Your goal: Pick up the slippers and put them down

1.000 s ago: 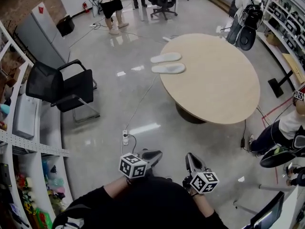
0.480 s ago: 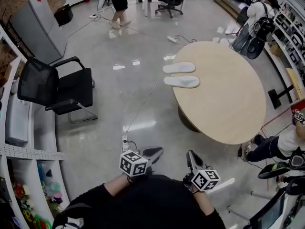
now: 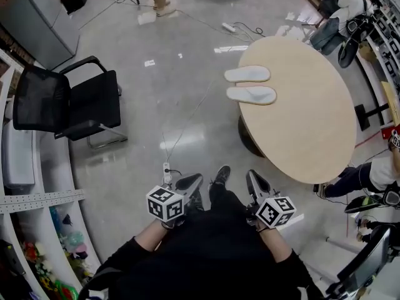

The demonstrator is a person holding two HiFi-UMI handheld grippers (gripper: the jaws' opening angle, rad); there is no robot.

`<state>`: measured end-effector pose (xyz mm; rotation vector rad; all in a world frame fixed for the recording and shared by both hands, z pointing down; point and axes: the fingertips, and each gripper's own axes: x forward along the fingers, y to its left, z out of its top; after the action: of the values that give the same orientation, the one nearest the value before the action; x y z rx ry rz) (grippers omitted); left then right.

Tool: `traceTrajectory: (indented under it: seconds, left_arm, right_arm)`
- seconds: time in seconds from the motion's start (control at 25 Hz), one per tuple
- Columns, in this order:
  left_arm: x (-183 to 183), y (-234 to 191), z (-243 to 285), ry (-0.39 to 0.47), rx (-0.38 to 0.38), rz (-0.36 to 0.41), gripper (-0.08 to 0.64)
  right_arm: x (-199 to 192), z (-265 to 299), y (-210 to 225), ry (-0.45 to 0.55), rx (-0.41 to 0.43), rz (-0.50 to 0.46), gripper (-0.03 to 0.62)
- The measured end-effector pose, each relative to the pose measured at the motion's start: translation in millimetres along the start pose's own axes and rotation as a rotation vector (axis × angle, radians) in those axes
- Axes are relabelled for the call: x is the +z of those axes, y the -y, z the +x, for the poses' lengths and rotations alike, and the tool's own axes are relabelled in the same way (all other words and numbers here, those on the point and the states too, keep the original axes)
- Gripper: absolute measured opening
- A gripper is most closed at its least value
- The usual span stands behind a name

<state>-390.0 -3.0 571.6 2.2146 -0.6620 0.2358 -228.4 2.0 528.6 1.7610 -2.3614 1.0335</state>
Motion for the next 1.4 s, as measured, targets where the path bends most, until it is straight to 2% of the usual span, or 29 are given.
traceTrajectory:
  seconds: [0.12,0.28,0.52,0.8,0.88,1.04,1.2,1.32,1.4]
  left_arm:
    - [15.3,-16.9,3.1,0.015,0.029,-0.022,0.026]
    - [49.9,-48.3,9.3,0.037,0.101,-0.010,0.026]
    - [121.5,-80.2,53.8,0.077,0.183,-0.040,0.026]
    - [194.7,-79.6,162.9,0.036,0.133,0.054,0.026]
    - [212.0,-82.6,185.6,0.033,0.120,0.040,0.026]
    - [239.1,-90.3,213.3,0.015,0.096,-0.029,0.026]
    - [253.7,-100.9,241.4,-0.021,0.094,-0.059,0.026]
    - [261.5,-112.3,271.7,-0.071,0.038,-0.075,0.026]
    - [270.0,-121.6,292.8,-0.126,-0.021,-0.042,0.026]
  right_arm:
    - [7.5,37.5,-1.1,-0.024,0.053,0.038,0.017]
    - [28.9,93.0,4.1,-0.041,0.121,0.070,0.017]
    - [83.6,159.5,36.2,-0.069,0.177,0.045,0.017]
    - [136.3,218.9,103.5,-0.091,0.217,0.129,0.018]
    - [150.5,227.8,119.4,-0.083,0.217,0.145,0.018]
    - [163.4,238.9,144.9,-0.071,0.182,0.242,0.018]
    - [174.5,245.2,172.6,-0.055,0.157,0.275,0.020]
    - [177.6,249.5,196.5,-0.008,0.096,0.310,0.020]
    - [180.0,253.6,209.1,0.043,0.026,0.327,0.020]
